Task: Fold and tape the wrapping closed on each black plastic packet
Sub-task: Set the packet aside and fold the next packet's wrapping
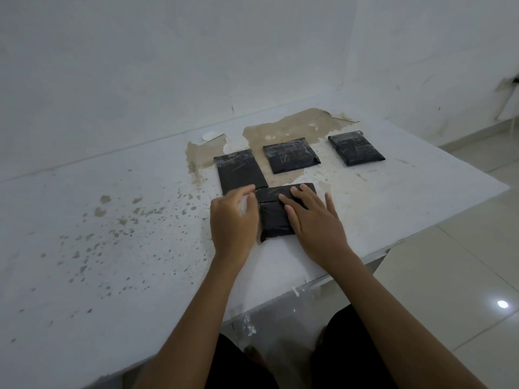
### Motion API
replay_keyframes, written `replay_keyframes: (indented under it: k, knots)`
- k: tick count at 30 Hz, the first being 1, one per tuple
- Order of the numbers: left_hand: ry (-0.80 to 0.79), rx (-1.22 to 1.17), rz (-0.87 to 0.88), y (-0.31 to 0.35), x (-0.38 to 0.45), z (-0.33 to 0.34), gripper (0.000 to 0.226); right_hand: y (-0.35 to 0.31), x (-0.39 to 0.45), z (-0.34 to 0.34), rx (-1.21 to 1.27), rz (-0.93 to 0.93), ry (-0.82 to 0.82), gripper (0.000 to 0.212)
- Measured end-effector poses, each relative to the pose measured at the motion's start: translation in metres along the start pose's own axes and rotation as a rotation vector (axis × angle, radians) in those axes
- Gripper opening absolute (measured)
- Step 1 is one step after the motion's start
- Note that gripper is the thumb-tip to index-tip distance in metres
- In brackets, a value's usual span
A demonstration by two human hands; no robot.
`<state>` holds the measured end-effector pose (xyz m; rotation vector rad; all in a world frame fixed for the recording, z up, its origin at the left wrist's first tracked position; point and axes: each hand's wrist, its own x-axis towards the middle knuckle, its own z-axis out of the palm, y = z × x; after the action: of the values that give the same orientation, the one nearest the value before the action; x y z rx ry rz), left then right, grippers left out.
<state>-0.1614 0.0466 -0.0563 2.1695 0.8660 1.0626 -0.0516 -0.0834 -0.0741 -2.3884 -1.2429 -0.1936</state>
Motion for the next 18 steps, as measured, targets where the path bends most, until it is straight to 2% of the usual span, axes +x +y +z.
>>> replay_keyframes:
  k: [2, 5, 7, 9, 11, 12, 14, 17, 18]
  knots:
    - [0.027, -0.080, -0.097, 0.007, 0.013, 0.003, 0.022, 0.000, -0.001, 0.001, 0.005, -0.013, 0.028, 0.067]
    - [-0.136, -0.086, -0.170, 0.013, 0.023, 0.014, 0.034, 0.001, 0.000, 0.004, 0.073, -0.046, 0.065, 0.060]
    - [-0.210, -0.056, -0.163, 0.011, 0.020, 0.024, 0.037, 0.004, 0.001, 0.001, 0.224, -0.002, 0.068, 0.043]
    - [-0.200, -0.087, -0.204, 0.009, 0.016, 0.028, 0.036, 0.006, 0.001, -0.007, 0.509, 0.124, 0.158, 0.040]
    - [-0.185, -0.123, -0.248, 0.008, 0.016, 0.028, 0.038, 0.009, 0.003, -0.021, 0.769, 0.363, 0.305, 0.040]
    - [-0.183, -0.131, -0.253, 0.007, 0.016, 0.027, 0.039, 0.012, 0.008, -0.026, 0.817, 0.475, 0.329, 0.036]
    - [-0.182, -0.151, -0.255, 0.007, 0.017, 0.027, 0.038, 0.020, 0.021, -0.034, 0.725, 0.564, 0.219, 0.035]
    - [-0.164, -0.168, -0.258, 0.008, 0.015, 0.028, 0.039, 0.023, 0.037, -0.039, 0.623, 0.556, 0.061, 0.057]
    - [-0.153, -0.171, -0.260, 0.008, 0.015, 0.029, 0.039, 0.024, 0.040, -0.038, 0.614, 0.552, 0.048, 0.054]
